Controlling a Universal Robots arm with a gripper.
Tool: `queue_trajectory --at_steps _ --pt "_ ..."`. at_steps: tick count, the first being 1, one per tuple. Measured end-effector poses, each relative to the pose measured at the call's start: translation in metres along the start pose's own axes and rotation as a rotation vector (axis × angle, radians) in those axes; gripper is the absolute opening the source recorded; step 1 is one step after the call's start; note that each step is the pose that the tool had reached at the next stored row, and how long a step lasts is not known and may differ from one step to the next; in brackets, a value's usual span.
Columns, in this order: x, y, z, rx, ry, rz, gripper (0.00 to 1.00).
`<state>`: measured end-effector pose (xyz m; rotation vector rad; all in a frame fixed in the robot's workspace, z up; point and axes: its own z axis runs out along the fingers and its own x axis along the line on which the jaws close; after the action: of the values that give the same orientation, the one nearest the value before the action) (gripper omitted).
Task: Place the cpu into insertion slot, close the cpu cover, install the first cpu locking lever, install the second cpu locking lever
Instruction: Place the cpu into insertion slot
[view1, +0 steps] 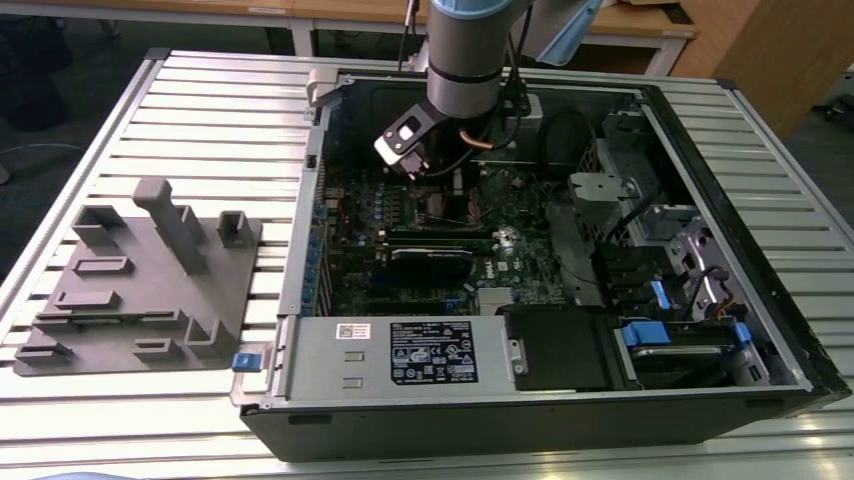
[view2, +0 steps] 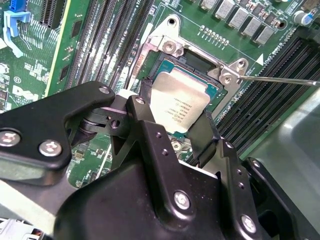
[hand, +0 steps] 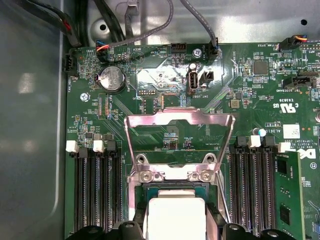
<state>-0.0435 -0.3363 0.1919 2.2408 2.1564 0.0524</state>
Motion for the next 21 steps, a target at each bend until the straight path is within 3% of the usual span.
queue_trajectory --at_steps 21 --pt "0.0000 0.0000 0.0013 -0.0001 0.0002 0.000 0.54"
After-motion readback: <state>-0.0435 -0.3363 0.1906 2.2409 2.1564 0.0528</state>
